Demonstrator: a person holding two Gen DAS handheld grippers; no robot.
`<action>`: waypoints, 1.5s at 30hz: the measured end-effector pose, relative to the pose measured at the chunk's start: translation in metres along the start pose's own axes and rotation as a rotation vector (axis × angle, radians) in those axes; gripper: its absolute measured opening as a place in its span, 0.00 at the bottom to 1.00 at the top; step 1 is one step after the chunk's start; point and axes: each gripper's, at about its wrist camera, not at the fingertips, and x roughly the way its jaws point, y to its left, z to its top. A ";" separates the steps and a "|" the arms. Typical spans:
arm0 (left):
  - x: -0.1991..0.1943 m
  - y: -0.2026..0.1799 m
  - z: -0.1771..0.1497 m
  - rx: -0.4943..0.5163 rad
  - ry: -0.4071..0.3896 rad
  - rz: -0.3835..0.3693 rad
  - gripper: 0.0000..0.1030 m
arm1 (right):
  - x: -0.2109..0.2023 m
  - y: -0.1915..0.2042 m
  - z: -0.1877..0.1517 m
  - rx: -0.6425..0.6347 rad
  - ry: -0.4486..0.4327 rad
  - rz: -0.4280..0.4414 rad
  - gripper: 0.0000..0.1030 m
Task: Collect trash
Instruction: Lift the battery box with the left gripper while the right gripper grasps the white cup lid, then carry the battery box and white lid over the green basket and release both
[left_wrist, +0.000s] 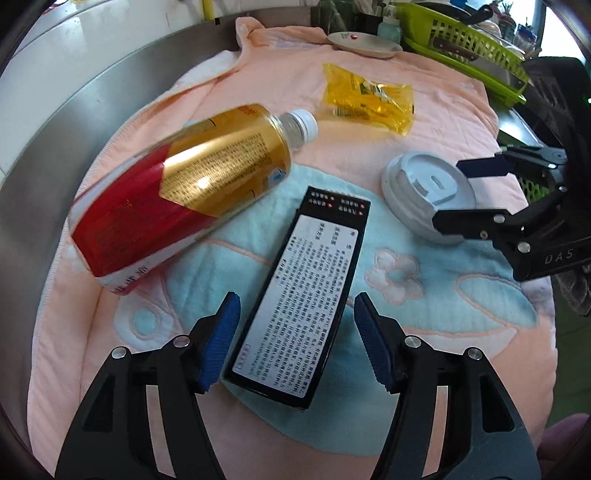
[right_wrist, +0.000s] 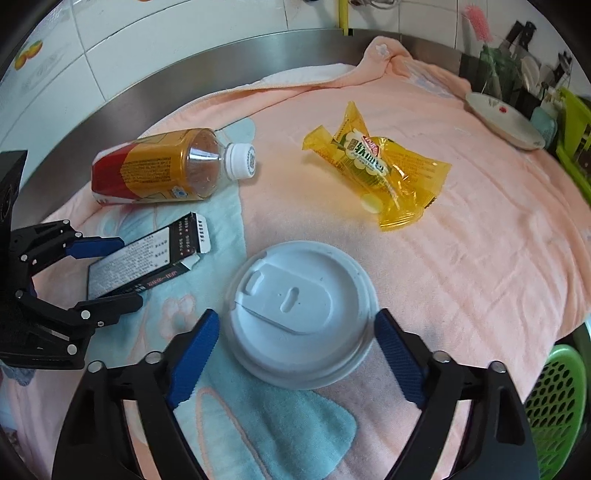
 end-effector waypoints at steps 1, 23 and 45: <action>0.001 0.000 -0.001 0.001 0.003 -0.002 0.62 | 0.000 -0.001 -0.001 0.000 -0.002 0.003 0.76; -0.009 -0.007 -0.003 -0.074 -0.040 -0.002 0.45 | -0.041 -0.002 -0.029 0.093 -0.077 0.018 0.71; -0.047 -0.085 0.032 -0.051 -0.138 -0.130 0.45 | -0.116 -0.194 -0.165 0.587 -0.029 -0.176 0.72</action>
